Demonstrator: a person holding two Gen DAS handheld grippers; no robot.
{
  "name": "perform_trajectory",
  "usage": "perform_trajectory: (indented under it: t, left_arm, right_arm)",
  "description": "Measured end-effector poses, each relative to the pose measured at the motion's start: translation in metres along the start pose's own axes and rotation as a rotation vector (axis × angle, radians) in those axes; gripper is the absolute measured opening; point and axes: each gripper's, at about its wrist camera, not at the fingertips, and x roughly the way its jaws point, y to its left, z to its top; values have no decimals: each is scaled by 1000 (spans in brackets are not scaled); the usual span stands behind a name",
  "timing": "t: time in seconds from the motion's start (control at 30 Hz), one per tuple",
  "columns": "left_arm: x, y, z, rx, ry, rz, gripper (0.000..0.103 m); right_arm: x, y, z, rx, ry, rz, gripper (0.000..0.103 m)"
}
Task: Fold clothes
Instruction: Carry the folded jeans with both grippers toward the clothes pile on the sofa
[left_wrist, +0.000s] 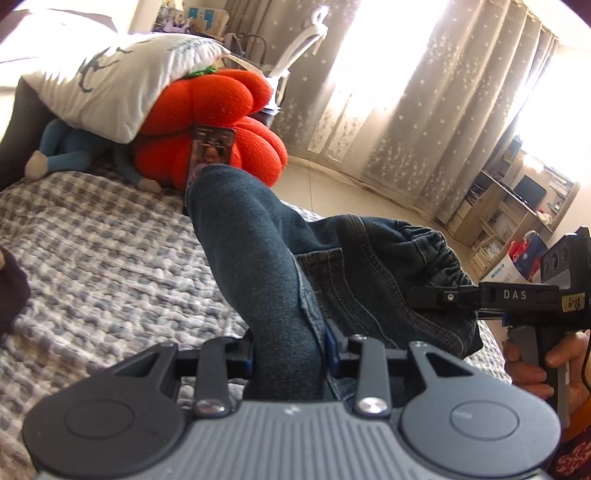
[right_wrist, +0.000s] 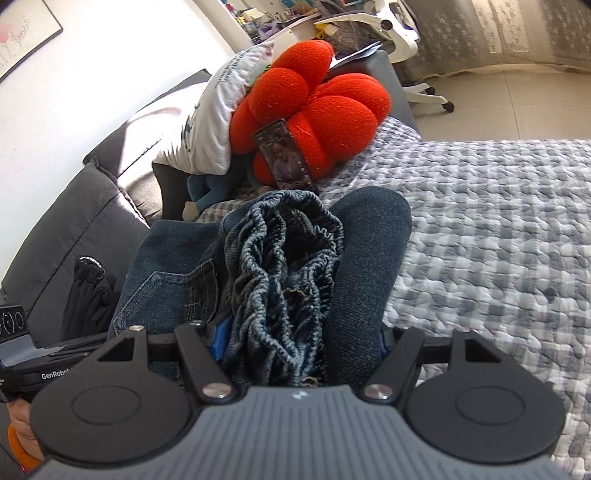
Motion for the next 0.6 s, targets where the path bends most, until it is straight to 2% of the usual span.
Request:
perform_trajectory:
  t: [0.43,0.6]
  left_arm:
    - [-124,85,5,-148,-171,219,34]
    - [-176,120,8,-224,-247,309,33]
  right_arm:
    - [87,128,28,-168,111,235,71]
    - [122,192,40,-239,154,335,71]
